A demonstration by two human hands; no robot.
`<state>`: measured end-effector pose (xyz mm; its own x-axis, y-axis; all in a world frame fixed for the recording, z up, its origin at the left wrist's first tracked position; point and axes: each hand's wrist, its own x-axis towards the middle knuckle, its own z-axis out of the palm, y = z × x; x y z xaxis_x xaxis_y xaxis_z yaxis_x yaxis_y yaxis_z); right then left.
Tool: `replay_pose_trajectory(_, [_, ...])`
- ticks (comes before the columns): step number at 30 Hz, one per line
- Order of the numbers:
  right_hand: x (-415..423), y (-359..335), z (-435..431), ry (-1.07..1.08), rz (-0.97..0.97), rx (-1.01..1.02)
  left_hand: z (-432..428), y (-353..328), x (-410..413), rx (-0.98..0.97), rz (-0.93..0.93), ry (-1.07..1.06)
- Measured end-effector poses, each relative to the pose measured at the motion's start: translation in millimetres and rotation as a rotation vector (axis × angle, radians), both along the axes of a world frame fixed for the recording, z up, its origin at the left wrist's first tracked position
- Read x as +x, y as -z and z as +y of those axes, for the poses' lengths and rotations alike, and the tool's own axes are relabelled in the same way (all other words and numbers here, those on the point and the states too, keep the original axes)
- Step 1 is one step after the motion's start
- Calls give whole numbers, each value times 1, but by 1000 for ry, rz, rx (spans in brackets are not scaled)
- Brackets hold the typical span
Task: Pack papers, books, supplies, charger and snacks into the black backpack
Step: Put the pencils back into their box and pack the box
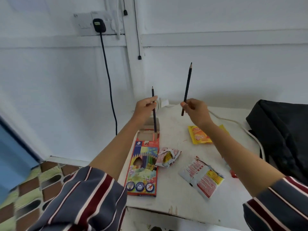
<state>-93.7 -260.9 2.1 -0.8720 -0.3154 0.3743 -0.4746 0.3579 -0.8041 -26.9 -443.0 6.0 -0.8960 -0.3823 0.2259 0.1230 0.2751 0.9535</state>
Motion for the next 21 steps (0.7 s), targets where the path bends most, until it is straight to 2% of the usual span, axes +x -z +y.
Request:
replay_pose_trajectory(4, [8,5,-43,-132,-116,182,-34,14,15,-91,-117,57])
replay_pose_trajectory(7, [15,17,-73,-227,-234,149,-54,27,21,-108,-169,103])
replay_pose_trajectory(9, [18,27,-89,-210,-279,168,-62,33,22,-91,-186,116])
replay_pose_trajectory(21, [25,61,-110,-135,-126,418,-71,57,1,-143,-236,198])
